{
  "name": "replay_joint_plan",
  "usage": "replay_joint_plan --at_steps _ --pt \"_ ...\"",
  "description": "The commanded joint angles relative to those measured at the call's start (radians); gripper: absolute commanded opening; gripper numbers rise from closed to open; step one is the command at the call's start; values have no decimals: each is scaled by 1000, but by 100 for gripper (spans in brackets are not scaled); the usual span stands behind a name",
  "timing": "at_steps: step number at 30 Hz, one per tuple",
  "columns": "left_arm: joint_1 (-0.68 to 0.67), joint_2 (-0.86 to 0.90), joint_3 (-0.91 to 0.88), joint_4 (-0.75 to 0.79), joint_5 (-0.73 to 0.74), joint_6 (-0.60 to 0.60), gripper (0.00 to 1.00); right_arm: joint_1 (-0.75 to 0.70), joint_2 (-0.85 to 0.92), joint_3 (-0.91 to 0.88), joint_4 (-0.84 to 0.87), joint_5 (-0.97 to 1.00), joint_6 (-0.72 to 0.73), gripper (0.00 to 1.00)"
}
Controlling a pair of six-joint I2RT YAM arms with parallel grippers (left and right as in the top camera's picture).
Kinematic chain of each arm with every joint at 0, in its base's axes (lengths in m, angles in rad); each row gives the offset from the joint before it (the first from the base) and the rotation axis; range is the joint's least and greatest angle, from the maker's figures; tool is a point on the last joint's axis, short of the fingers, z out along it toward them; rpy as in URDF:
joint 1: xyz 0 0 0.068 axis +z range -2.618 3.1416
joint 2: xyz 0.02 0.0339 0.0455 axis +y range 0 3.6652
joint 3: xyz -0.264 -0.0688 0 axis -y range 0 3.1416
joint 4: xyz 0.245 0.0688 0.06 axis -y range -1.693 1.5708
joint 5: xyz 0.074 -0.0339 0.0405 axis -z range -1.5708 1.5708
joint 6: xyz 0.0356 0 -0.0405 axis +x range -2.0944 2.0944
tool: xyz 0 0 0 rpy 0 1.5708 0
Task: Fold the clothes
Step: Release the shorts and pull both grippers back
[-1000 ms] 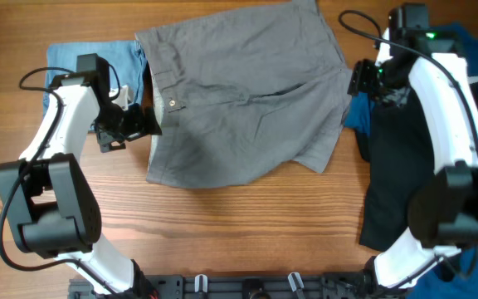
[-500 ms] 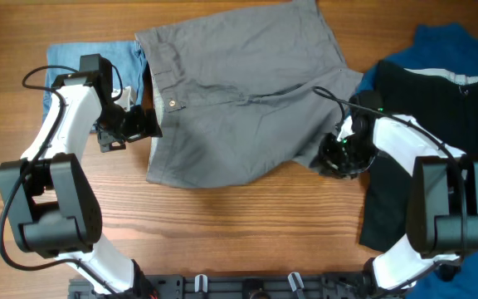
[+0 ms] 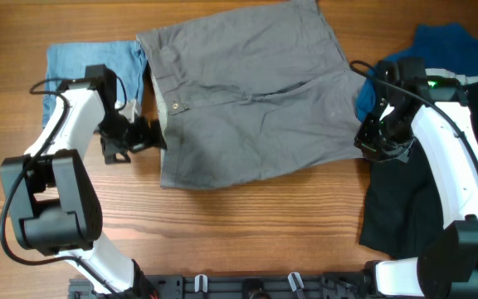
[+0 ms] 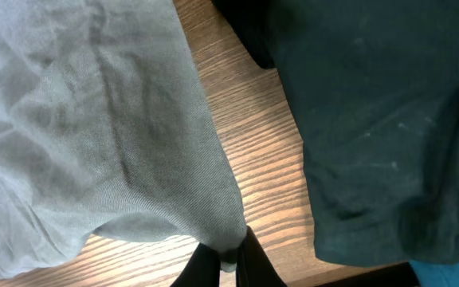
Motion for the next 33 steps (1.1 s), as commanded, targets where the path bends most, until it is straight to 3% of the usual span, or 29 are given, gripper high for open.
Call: replay_joint_plan --at_steps 1,3,8,12,14,16,23,27,33 --pt "-6 14 -82 -38 74 -45 88 0 -4 6 8 39 -2 4" --pt "-6 14 -141 -37 141 -82 75 0 -4 6 19 39 -2 4" --pt "-6 14 -274 103 151 -216 58 0 -4 6 30 39 0 4" --pt "-6 14 -320 244 151 -257 30 0 -4 6 31 40 0 4" --pt "-6 14 -320 253 151 -256 23 0 -5 6 32 39 0 4" --pt "-6 14 -320 256 151 -256 4 0 -5 6 35 40 0 4" --pt "61 -92 -317 84 90 -244 4 0 -15 10 -45 47 36 4" --pt "163 -399 -317 -47 53 -245 4 0 -188 39 -135 75 132 4" --pt "174 -843 -290 -221 56 -275 4 0 -419 254 -192 28 157 4"
